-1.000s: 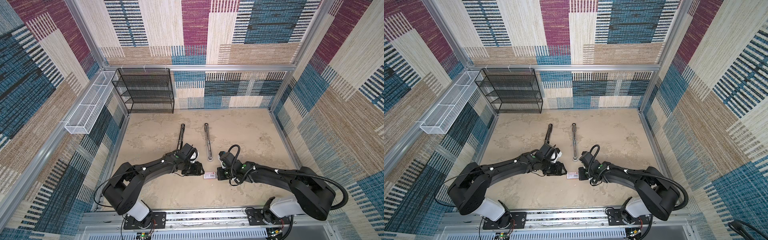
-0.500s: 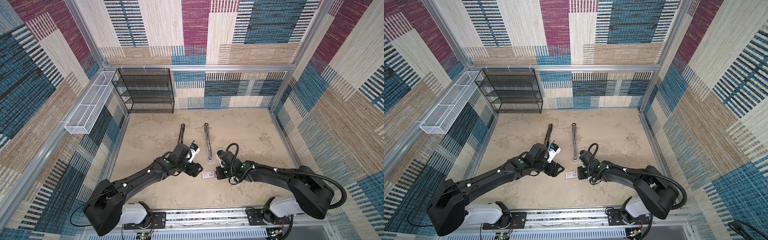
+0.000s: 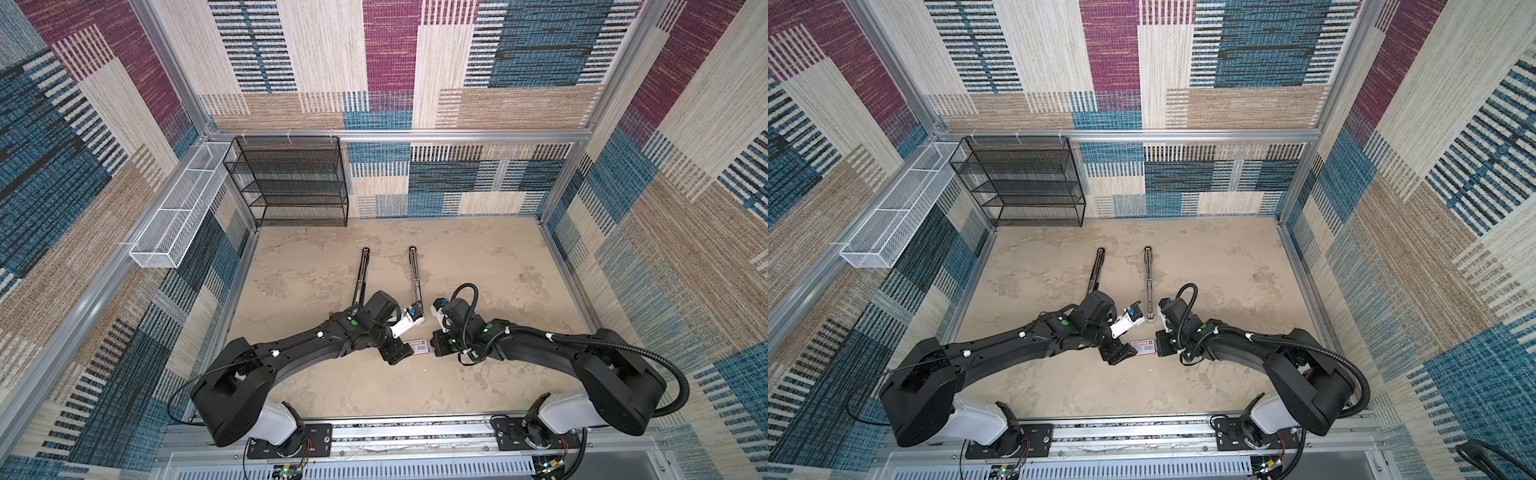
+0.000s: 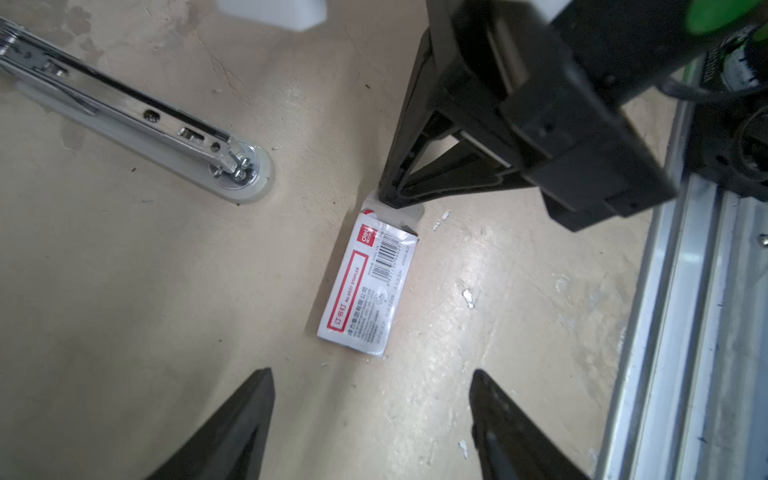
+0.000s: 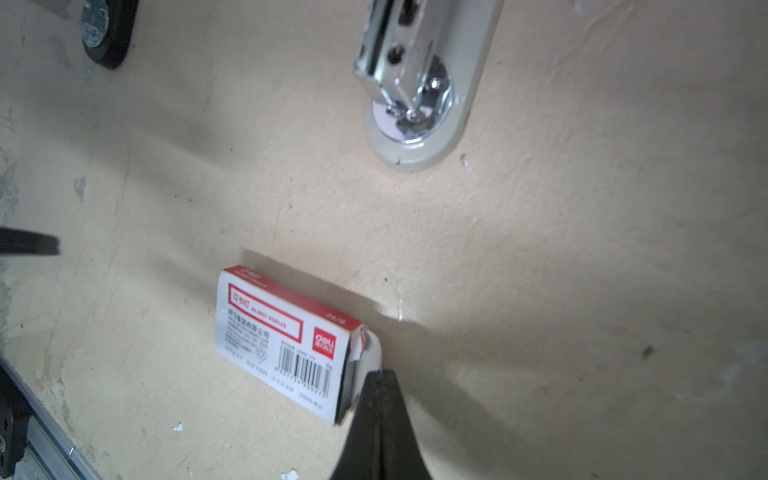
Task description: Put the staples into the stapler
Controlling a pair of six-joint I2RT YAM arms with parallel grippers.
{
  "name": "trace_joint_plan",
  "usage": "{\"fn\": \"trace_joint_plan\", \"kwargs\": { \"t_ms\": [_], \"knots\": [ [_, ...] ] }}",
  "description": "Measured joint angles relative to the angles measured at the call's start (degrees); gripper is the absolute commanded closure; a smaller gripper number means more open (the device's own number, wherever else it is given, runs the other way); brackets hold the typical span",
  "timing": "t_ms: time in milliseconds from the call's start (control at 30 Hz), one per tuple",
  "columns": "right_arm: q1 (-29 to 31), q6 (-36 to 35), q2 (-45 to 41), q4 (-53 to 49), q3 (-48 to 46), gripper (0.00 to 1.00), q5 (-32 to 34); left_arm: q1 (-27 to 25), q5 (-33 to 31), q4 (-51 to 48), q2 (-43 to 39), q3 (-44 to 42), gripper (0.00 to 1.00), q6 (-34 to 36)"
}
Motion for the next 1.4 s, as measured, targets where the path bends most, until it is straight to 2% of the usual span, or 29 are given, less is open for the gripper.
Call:
{"fn": "trace_joint_plan", "kwargs": {
  "t_ms": [200,467,1067,1400],
  "knots": [
    [-0.37,-0.42,-0.22,0.72,-0.68,1.00,-0.55,-0.92,-1.36,0.04,4.50,1.49,0.22,6.01],
    [-1.27,-0.85,-0.76,1.05,-1.42,1.00,-1.60,-1.62,-1.09,0.02,9.14,4.33,0.23,10.71],
    [-4.55,-1.09,-0.07,3.19,-3.34,1.00,-5.14,-2.23,2.47,4.76,12.44,1.77,0.26,11.58],
    [-5.46,-1.46,0.20,5.31,-4.15,1.00,-6.05,-2.23,3.56,8.39,14.08,1.62,0.38,11.32]
  ]
}}
